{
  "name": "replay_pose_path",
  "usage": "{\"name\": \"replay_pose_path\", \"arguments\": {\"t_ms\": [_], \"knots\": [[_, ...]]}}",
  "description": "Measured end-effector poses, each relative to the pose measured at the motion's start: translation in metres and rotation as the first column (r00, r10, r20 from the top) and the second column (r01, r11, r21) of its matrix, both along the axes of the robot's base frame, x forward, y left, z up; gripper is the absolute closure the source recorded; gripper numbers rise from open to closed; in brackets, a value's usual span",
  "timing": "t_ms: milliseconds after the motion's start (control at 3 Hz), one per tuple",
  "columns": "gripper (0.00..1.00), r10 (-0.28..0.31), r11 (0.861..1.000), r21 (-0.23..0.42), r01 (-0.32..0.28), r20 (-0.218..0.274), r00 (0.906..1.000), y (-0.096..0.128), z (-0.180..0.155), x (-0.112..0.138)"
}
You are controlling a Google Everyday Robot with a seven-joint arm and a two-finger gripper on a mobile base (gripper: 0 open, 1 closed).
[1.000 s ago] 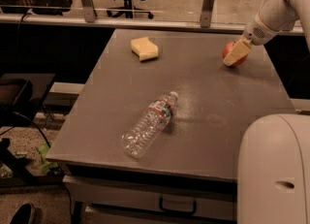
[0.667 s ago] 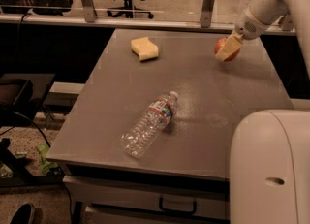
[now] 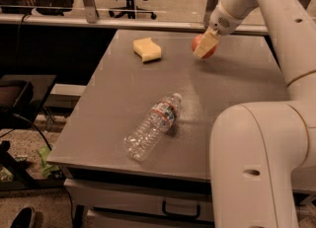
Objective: Move apple near sponge
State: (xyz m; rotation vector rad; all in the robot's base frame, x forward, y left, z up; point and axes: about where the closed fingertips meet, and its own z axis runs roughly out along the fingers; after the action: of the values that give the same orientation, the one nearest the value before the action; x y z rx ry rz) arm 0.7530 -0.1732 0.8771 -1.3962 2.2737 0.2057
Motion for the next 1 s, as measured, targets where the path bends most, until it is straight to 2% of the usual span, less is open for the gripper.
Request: {"name": "replay_pose_path", "arguments": {"t_ms": [667, 1000], "knots": [[1.0, 0.114, 0.994, 0.008, -0.113, -0.023, 0.9933, 0.069, -0.006, 0.006], [1.0, 0.155, 0.988, 0.012, -0.154, -0.03, 0.9875, 0.092, -0.009, 0.007]]}}
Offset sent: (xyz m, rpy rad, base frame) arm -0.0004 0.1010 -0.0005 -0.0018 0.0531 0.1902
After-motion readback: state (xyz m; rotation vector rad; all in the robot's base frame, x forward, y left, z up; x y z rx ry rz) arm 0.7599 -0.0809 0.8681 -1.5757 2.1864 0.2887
